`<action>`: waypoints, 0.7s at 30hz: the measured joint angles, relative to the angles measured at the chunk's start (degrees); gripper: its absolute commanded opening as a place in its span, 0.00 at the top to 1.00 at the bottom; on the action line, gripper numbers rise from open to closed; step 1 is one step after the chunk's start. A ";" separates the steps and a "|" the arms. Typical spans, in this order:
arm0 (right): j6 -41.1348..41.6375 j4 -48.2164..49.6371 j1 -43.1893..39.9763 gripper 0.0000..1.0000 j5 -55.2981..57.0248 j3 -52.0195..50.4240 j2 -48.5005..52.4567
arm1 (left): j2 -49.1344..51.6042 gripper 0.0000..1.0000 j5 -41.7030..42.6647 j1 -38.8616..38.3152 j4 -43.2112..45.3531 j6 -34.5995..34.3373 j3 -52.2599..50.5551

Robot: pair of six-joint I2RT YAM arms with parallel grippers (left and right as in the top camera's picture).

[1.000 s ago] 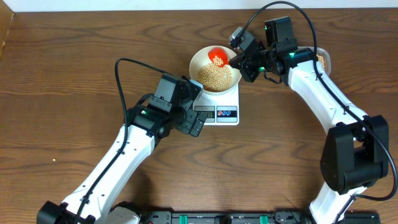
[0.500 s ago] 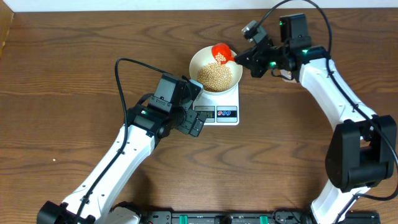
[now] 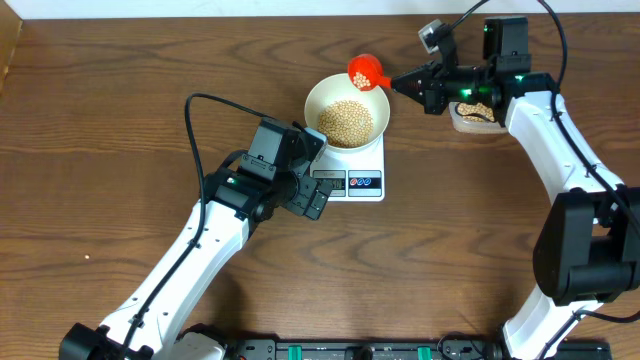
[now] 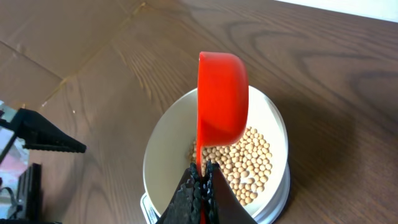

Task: Scoop item into bowl and weigh 50g on scale
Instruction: 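Carry the red scoop with the right gripper back to the soybean tub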

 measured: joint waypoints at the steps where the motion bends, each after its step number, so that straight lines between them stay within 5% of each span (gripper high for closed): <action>1: 0.52 0.26 -0.26 0.99 -0.66 0.00 0.00 | 0.00 0.02 0.00 0.00 0.00 0.00 0.00; 21: 23.65 11.67 -11.21 0.99 -14.95 -0.02 0.00 | 0.00 0.02 0.00 0.00 0.00 0.00 0.00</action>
